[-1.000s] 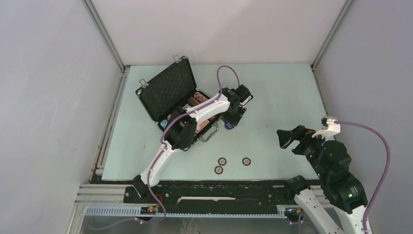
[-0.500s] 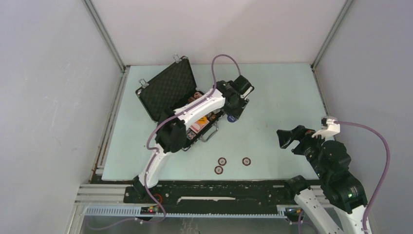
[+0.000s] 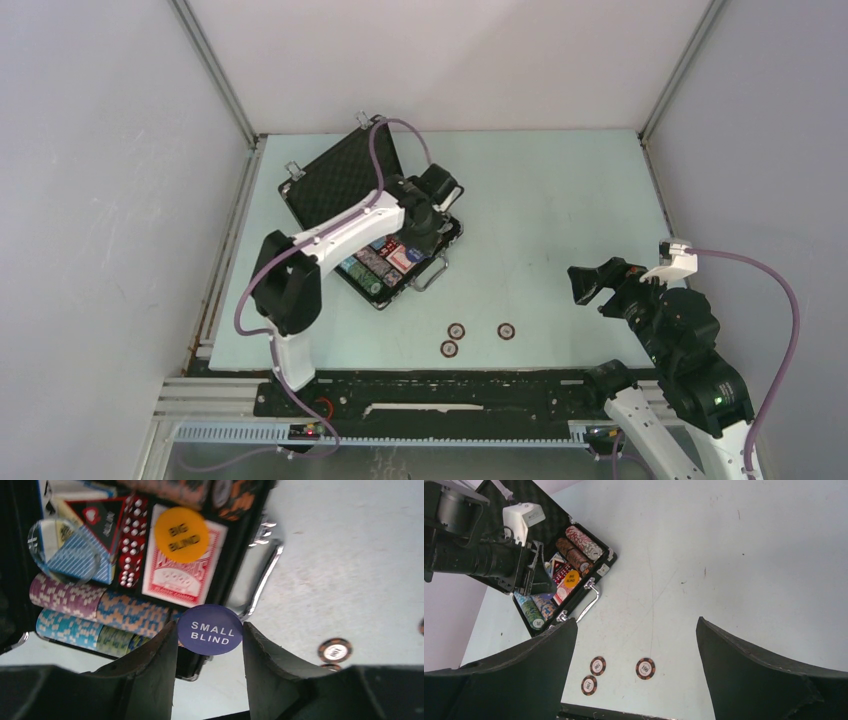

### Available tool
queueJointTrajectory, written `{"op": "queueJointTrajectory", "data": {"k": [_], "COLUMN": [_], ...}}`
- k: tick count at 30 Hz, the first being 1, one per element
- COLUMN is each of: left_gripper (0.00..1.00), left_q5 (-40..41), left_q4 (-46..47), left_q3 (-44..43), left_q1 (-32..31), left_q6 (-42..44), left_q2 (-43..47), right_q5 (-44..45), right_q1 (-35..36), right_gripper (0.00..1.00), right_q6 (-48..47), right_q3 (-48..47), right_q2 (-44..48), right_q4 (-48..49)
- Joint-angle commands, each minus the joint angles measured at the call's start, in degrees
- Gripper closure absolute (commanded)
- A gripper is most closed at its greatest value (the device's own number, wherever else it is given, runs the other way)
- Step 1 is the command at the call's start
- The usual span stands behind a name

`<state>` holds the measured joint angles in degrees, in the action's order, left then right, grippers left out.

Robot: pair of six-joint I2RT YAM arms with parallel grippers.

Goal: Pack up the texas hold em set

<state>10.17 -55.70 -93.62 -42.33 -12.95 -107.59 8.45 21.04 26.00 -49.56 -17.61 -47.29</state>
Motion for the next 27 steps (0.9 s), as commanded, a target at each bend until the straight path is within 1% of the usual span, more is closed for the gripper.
{"op": "queueJointTrajectory", "data": {"k": [1, 4, 7, 15, 18, 21, 25, 26, 27], "left_gripper": [0.53, 0.53, 0.53, 0.54, 0.55, 0.48, 0.47, 0.43, 0.37], "left_q5": [0.8, 1.9, 1.0, 1.2, 0.9, -0.4, 1.3, 1.6, 1.7], "left_q4": [3.6, 3.5, 4.5, 4.3, 4.7, 7.5, 8.7, 8.9, 9.2], "left_q3": [5.9, 7.3, 8.1, 3.9, 3.8, 6.2, 7.2, 7.4, 7.6], "left_q1": [3.4, 4.5, 5.2, 6.0, 6.0, 6.0, 6.6, 6.8, 7.1], "left_q6": [1.2, 1.6, 2.0, 2.3, 2.0, 1.4, 0.5, 0.3, 0.1], "left_q2": [4.0, 3.1, 1.8, -4.8, -5.2, -1.9, 3.3, 4.6, 5.6], "right_q5": [-0.5, -0.6, -0.5, -0.6, -0.5, -0.6, -0.9, -0.8, -1.0], "right_q1": [0.3, 0.3, 0.2, 0.2, 0.3, 0.2, 0.2, 0.3, 0.2], "right_gripper": [0.01, 0.01, 0.01, 0.01, 0.01, 0.01, 0.01, 0.01, 0.01], "right_q6": [-0.8, -0.8, -0.9, -1.0, -0.9, -0.9, -1.0, -1.0, -1.0], "right_q3": [0.2, 0.2, 0.2, 0.1, 0.2, 0.2, 0.2, 0.2, 0.2], "right_q2": [0.0, 0.1, 0.0, -0.1, 0.1, -0.3, -0.6, -0.7, -0.9], "right_q4": [2.2, 2.1, 2.1, 2.0, 2.0, 2.0, 2.1, 2.1, 2.1]}}
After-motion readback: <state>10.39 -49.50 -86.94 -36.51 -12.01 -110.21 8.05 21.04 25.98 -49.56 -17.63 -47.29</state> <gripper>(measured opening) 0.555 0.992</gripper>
